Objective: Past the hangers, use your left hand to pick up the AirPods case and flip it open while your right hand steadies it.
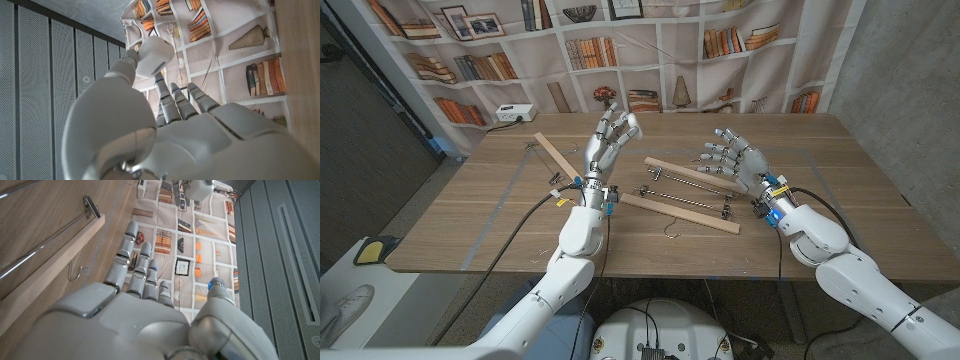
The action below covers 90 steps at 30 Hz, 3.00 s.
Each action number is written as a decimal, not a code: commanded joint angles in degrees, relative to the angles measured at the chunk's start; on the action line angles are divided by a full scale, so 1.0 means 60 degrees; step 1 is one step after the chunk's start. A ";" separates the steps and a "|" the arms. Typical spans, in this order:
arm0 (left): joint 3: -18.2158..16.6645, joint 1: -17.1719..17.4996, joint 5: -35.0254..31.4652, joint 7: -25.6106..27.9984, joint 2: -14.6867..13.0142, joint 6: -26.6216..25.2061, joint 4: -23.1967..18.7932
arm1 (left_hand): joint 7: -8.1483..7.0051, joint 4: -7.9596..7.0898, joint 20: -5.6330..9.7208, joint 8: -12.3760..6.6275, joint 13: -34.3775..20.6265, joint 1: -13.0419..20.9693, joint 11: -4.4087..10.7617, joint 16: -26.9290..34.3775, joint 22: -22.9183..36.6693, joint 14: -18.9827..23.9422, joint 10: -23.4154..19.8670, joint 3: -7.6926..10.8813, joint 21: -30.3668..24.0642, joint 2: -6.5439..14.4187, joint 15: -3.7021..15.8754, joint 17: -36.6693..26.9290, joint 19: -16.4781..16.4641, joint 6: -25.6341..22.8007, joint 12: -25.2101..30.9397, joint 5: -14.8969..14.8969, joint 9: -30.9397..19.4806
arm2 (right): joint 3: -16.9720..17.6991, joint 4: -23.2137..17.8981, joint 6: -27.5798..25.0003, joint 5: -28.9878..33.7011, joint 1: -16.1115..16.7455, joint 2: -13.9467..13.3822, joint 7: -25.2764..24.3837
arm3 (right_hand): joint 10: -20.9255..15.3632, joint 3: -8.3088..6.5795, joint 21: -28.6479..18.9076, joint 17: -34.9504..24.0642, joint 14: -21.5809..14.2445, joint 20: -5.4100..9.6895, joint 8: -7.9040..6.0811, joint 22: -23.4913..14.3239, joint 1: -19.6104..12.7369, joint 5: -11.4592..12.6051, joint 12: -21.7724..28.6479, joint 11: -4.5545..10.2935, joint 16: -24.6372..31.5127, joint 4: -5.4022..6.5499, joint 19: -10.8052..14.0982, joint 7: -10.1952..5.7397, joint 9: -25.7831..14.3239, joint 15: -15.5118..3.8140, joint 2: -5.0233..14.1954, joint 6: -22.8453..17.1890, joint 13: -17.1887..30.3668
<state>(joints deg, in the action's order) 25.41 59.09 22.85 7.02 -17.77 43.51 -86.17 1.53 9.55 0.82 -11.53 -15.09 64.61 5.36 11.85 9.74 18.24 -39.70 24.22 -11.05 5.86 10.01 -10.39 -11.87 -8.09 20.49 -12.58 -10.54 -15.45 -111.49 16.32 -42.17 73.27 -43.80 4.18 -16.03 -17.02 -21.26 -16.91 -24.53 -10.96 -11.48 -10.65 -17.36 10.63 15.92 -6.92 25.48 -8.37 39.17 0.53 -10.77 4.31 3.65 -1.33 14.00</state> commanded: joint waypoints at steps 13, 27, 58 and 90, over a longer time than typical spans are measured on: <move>0.0169 -0.0240 0.1392 -0.1400 0.0194 0.0325 0.0372 | -0.0038 0.0015 -0.0065 0.0012 -0.1761 0.0092 0.1168 0.0028 0.0024 0.0001 -0.1262 -0.0075 0.0002 0.0126 0.0016 -0.0038 0.0004 -0.0058 -0.0057 -0.0108 -0.0015 | 0.0130 -0.0499 -0.0960 -0.1337 0.0170 -0.0651 0.0830 | -0.0294 -0.0048 -0.0396 -0.0113 -0.0173 0.0654 -0.0082 -0.0066 0.0134 0.0006 0.0021 0.0070 -0.0037 0.0068 0.1209 0.0223 -0.0047 -0.0350 -0.0095 -0.0191 0.0105; 0.0211 -0.0462 0.2296 -0.2263 0.0472 0.0484 0.0677 | -0.0051 -0.0017 -0.0048 0.0019 -0.1780 0.0068 0.1168 0.0032 0.0024 0.0003 -0.1263 -0.0148 0.0000 0.0119 0.0042 -0.0042 0.0005 -0.0059 -0.0093 -0.0119 -0.0016 | 0.0407 -0.0806 -0.1162 -0.1883 0.0578 -0.0871 0.1060 | -0.0855 -0.0084 -0.0263 -0.0123 -0.0148 0.0476 -0.0252 -0.0079 0.0109 0.0019 0.0215 0.0197 -0.0140 0.0018 0.0930 0.0586 -0.0050 -0.0347 -0.0218 -0.0768 0.0203; 0.0120 -0.0587 0.4427 -0.4544 0.0863 0.0219 0.1103 | -0.0052 -0.0006 -0.0061 0.0042 -0.1836 0.0137 0.1168 0.0030 0.0025 -0.0005 -0.1260 -0.0239 0.0000 0.0170 0.0027 -0.0044 0.0022 -0.0025 -0.0170 -0.0155 -0.0017 | 0.0581 -0.0727 -0.2101 -0.3382 0.0672 -0.0967 0.2076 | -0.3731 0.0031 -0.0988 -0.2099 -0.2579 0.1348 -0.0150 -0.0429 -0.0344 0.0010 0.2866 0.0711 0.1564 -0.0059 0.1965 0.0866 -0.0128 -0.1313 -0.0048 -0.3324 0.1836; -0.0175 -0.1054 0.5936 -0.6901 0.1715 -0.0606 0.2147 | -0.0145 -0.0003 -0.0080 0.0022 -0.1890 0.0238 0.1173 0.0018 0.0025 -0.0018 -0.1290 -0.0278 0.0007 0.0242 0.0019 -0.0046 0.0059 -0.0086 -0.0228 -0.0209 -0.0018 | -0.0132 -0.0453 -0.2730 -0.4172 -0.0071 -0.0221 0.2649 | -0.7026 -0.0125 -0.5274 -0.8504 -0.6528 0.3435 -0.0040 -0.3981 -0.1281 0.0033 0.7349 0.2524 0.5965 -0.0046 0.3804 0.0811 -0.0202 -0.2803 -0.0114 -0.4763 0.5004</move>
<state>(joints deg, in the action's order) 25.23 54.02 55.98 -29.99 -9.60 41.16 -76.65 0.92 9.55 0.61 -11.52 -15.09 65.96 5.25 11.85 9.73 18.01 -39.81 22.63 -11.05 6.68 9.79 -10.53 -11.66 -8.70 18.80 -13.59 -10.52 -14.79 -114.38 0.85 -65.90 73.89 -47.00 20.21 -56.90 -17.21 -52.28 -66.24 -62.60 8.97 -11.41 -34.37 -24.30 10.62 59.37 7.52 60.26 -8.70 61.46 5.49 -11.87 -11.12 3.04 -28.96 43.84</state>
